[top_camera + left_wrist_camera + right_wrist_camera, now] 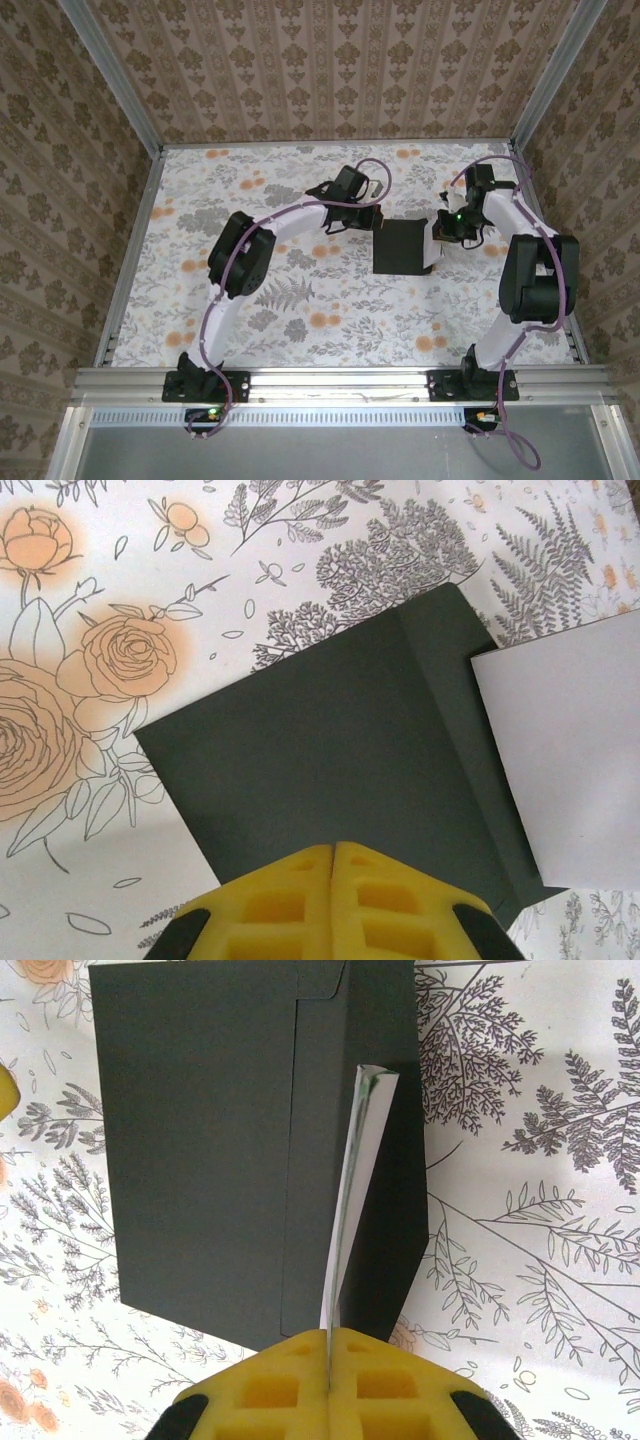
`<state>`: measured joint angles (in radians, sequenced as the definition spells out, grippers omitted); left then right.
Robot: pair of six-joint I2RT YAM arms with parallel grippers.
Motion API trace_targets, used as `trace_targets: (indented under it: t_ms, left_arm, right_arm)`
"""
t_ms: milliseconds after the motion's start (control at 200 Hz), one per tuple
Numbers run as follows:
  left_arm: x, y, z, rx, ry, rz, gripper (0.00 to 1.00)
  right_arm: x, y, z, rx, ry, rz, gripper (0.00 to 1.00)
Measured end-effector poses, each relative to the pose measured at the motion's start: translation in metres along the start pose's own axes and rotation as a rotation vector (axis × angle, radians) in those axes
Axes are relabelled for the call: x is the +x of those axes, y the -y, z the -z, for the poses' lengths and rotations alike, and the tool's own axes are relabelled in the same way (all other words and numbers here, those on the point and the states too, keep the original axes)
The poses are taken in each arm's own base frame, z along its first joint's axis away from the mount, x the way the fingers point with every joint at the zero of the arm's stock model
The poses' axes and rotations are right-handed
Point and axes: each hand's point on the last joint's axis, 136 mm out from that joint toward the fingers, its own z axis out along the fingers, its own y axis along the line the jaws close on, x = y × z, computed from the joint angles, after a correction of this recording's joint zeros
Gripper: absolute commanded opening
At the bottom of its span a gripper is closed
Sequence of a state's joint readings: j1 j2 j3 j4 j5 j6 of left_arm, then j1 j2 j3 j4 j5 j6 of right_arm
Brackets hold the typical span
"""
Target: Place the letter into the envelope and seal it
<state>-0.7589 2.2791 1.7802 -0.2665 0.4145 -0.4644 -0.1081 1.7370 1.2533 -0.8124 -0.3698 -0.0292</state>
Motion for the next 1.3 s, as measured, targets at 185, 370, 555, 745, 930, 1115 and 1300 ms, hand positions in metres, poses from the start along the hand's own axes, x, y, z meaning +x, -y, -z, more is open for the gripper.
trace_targets:
  t_ms: [185,370,555,745,930,1115,1300]
  left_arm:
    - [0.012,-0.012,-0.015,-0.015,-0.033,0.015,0.0]
    - [0.019,-0.018,-0.019,-0.025,-0.057,0.019,0.0]
    - [0.022,-0.02,-0.022,-0.026,-0.067,0.02,0.0]
    - [0.026,-0.023,-0.025,-0.028,-0.079,0.025,0.0]
    - [0.03,-0.026,-0.027,-0.036,-0.09,0.018,0.0]
    - [0.03,-0.027,-0.026,-0.037,-0.093,-0.002,0.0]
    - [0.03,-0.028,-0.026,-0.04,-0.093,-0.022,0.0]
  right_arm:
    - [-0.004,0.003,-0.005,-0.004,-0.01,0.02,0.0]
    - [-0.002,0.006,-0.012,-0.008,-0.031,0.008,0.0]
    - [-0.004,0.008,-0.016,-0.019,-0.029,0.004,0.0]
    - [-0.009,0.007,-0.021,-0.039,-0.011,0.006,0.0]
    - [-0.014,0.003,-0.022,-0.074,0.018,0.005,0.0]
    - [-0.014,0.001,-0.027,-0.104,0.033,-0.007,0.0]
    - [-0.017,0.0,-0.028,-0.112,0.048,-0.009,0.0]
